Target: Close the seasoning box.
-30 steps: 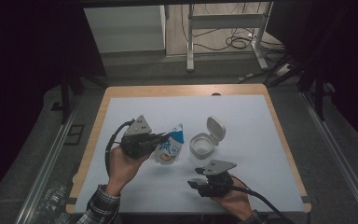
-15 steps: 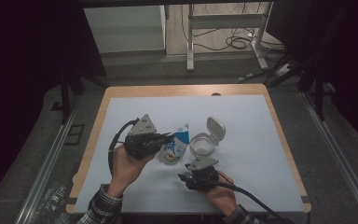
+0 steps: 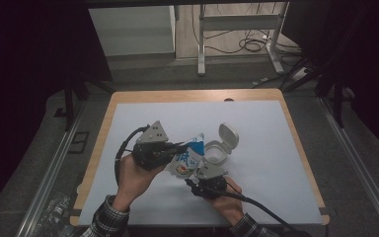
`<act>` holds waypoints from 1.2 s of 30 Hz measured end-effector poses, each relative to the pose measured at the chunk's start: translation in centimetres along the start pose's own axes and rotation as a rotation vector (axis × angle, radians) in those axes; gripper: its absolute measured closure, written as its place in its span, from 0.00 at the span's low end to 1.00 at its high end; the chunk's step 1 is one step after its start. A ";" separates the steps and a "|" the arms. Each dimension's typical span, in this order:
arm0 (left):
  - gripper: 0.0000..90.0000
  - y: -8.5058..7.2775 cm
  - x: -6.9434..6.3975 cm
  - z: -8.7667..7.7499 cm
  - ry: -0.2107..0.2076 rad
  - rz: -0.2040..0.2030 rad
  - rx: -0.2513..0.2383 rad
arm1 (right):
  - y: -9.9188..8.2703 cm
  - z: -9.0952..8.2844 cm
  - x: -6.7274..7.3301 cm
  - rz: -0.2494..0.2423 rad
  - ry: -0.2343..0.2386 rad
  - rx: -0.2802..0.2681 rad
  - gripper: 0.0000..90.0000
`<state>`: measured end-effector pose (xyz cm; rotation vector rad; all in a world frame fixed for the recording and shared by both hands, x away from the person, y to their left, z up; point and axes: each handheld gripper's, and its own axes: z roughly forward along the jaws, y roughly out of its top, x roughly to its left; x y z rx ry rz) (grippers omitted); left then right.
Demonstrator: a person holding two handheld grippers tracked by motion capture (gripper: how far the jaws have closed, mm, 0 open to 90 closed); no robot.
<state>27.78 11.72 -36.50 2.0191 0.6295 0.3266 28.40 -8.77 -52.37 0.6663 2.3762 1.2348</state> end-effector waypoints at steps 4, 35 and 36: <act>1.00 0.2 -0.1 0.0 -0.008 -0.003 0.002 | 0.0 0.1 0.1 -0.014 -0.026 -0.020 0.57; 1.00 1.7 1.4 3.0 -0.040 -0.064 0.106 | 0.3 -0.6 1.1 -0.055 -0.012 -0.085 0.57; 1.00 1.7 1.5 3.1 -0.047 -0.068 0.109 | 0.3 -0.6 1.1 -0.056 -0.010 -0.086 0.56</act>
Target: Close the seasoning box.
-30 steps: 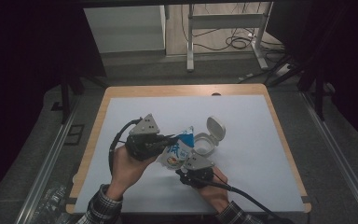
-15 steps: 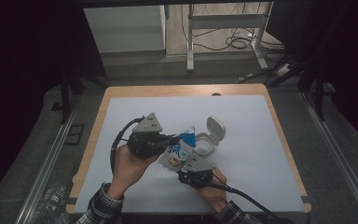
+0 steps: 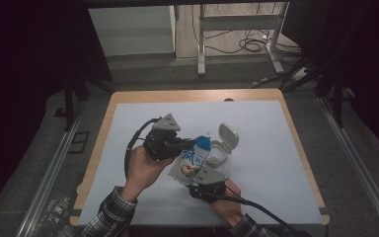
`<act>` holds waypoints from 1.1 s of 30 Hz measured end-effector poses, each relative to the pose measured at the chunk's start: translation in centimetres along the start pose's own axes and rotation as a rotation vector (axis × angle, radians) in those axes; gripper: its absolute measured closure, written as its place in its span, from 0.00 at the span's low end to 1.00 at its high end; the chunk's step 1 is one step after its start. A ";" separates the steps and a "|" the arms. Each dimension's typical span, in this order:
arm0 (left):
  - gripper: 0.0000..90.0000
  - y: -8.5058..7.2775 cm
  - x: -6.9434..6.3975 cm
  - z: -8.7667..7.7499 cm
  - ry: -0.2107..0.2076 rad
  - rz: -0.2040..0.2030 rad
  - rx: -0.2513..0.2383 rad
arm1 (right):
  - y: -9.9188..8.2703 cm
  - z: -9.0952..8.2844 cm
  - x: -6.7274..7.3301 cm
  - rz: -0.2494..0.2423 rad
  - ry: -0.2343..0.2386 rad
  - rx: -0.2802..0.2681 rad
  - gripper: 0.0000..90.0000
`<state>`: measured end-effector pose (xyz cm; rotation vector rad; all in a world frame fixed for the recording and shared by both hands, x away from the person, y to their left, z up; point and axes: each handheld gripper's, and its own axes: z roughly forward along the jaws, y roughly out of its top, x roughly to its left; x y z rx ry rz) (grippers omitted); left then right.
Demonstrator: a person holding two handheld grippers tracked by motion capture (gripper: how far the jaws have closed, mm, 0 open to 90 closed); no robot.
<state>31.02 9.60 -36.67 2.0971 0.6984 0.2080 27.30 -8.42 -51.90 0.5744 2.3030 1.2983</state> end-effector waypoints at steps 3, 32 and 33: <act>1.00 0.2 0.2 0.5 -0.015 -0.014 0.009 | 0.0 0.0 0.0 0.002 0.015 0.005 0.55; 1.00 1.0 0.9 4.2 0.014 0.042 0.081 | -0.9 -0.6 -1.5 0.162 0.247 0.014 0.53; 1.00 1.0 0.9 4.3 0.014 0.042 0.082 | -0.9 -0.6 -1.5 0.173 0.256 0.016 0.53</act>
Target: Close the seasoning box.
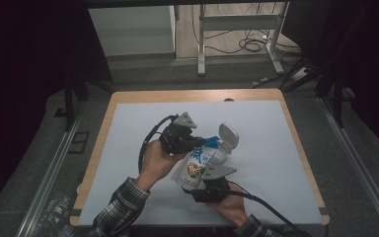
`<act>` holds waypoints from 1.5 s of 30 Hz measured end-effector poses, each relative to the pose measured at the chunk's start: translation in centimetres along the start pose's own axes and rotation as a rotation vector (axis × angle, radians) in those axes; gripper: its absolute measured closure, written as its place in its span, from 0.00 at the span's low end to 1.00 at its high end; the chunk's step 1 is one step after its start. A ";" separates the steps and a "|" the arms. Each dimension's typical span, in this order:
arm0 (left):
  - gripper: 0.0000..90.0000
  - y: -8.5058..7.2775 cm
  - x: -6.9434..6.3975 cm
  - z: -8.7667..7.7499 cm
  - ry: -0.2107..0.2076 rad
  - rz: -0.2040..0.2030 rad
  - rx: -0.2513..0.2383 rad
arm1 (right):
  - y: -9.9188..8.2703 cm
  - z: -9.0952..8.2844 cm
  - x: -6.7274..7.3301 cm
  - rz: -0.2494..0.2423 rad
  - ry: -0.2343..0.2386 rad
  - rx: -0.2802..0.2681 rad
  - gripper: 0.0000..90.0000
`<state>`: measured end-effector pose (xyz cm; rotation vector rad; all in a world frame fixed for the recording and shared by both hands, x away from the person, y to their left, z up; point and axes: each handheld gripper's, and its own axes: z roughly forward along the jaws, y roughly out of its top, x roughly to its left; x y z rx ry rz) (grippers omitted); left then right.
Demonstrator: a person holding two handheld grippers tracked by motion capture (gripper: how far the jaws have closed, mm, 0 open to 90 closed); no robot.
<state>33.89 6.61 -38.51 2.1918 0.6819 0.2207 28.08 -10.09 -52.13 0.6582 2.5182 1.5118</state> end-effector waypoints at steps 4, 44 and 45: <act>1.00 0.1 0.1 0.3 0.006 0.002 0.007 | 0.0 -0.1 -0.1 0.034 0.028 -0.001 0.53; 1.00 4.7 1.2 2.3 -0.039 0.029 0.324 | 0.5 -0.1 -0.1 0.190 0.101 -0.074 0.53; 1.00 4.8 1.2 2.4 -0.039 0.030 0.329 | 0.5 -0.1 -0.1 0.194 0.102 -0.076 0.53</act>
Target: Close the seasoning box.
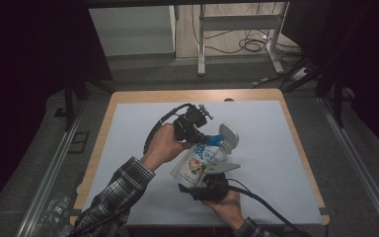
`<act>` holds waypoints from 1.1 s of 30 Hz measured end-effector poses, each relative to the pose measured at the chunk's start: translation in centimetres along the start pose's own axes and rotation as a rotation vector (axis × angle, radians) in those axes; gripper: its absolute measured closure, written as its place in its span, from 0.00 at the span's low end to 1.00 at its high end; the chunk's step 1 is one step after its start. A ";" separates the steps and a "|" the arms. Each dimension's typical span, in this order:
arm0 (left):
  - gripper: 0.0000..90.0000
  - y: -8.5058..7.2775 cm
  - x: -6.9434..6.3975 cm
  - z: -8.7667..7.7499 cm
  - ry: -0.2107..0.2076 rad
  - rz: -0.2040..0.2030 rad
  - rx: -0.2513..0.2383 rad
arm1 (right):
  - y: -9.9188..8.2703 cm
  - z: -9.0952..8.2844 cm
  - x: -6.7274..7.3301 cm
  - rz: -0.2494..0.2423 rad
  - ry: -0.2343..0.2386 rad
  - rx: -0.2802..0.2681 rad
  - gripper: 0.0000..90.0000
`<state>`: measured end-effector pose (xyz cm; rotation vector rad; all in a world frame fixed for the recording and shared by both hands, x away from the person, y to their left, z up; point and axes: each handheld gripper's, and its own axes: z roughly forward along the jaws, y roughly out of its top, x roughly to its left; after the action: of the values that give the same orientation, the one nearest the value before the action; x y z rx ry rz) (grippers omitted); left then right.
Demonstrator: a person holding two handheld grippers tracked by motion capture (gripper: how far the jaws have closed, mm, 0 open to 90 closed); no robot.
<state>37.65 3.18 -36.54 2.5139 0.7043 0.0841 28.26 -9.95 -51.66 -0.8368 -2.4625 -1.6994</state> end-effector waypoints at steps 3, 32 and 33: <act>1.00 0.3 0.1 0.1 0.001 0.005 0.020 | 0.1 0.0 0.0 0.012 0.009 -0.004 0.53; 1.00 1.7 0.5 0.5 -0.002 0.021 0.124 | 1.0 0.0 0.7 0.080 0.045 -0.013 0.54; 1.00 1.7 0.5 0.5 -0.002 0.019 0.125 | 1.0 0.0 0.7 0.081 0.047 -0.013 0.54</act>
<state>38.96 1.94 -36.14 2.6401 0.7046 0.0459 28.10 -9.39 -50.61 -0.8741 -2.3565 -1.6902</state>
